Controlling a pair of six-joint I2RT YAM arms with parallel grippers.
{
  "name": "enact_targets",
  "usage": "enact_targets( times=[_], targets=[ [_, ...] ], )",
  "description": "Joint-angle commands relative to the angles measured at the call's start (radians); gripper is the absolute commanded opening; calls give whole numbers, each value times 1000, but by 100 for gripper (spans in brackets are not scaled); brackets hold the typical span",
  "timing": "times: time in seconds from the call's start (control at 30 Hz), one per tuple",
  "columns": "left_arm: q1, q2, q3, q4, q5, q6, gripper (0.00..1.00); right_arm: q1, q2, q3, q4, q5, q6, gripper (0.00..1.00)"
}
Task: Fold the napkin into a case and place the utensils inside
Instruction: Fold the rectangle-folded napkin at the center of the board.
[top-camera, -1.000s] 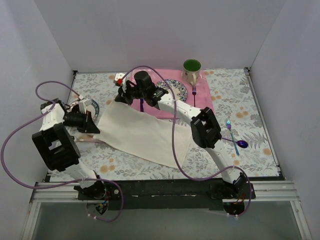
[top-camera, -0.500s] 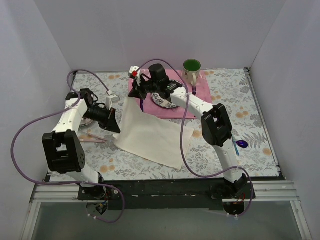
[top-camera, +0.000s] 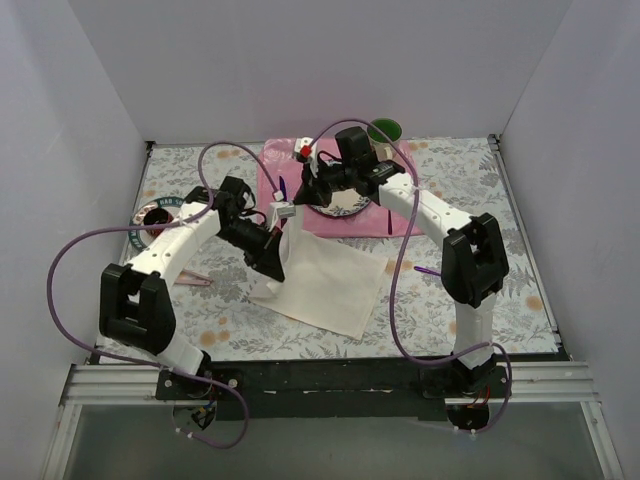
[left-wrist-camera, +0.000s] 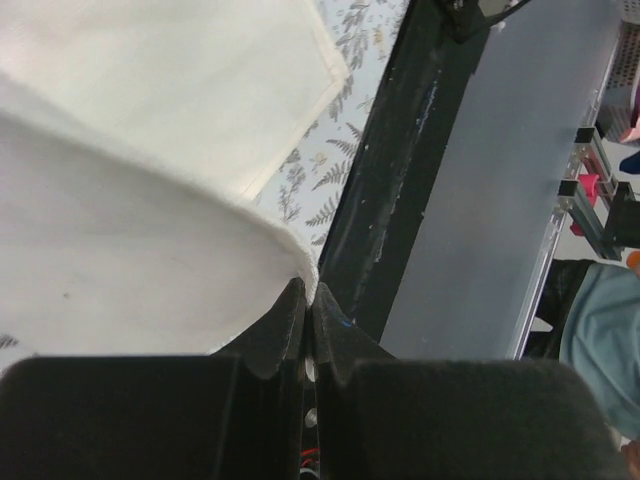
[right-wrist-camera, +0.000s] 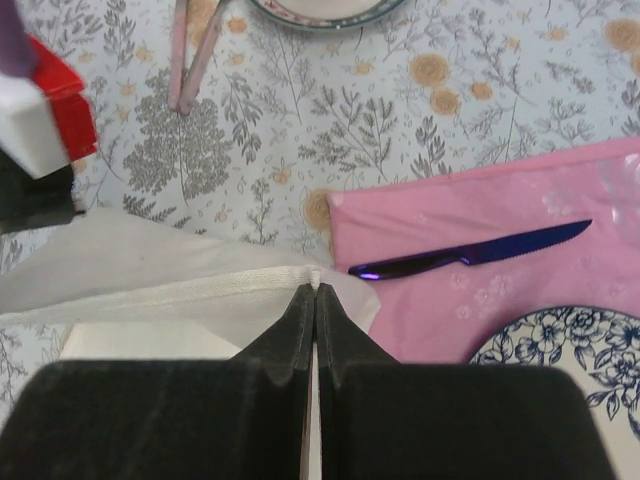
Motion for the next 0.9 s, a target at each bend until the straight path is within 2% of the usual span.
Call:
enact_targets(
  times=[0.0,0.3,0.47,0.87],
  targets=[
    [-125,9,-8,135,64,-156,0,-44,-59,-57,-128,-31,-101,1],
    [-324,76,-80,431,20,-443,0,-122,-125,-195,-245,-17,-253,1],
    [-374,131,-138,571,-25,-564,0,-154,-153,-298,-250,11,-290,1],
    [-456,159,-235,870,-148,-785,2,-216,-107,-323,-310,26,-354,1]
  ],
)
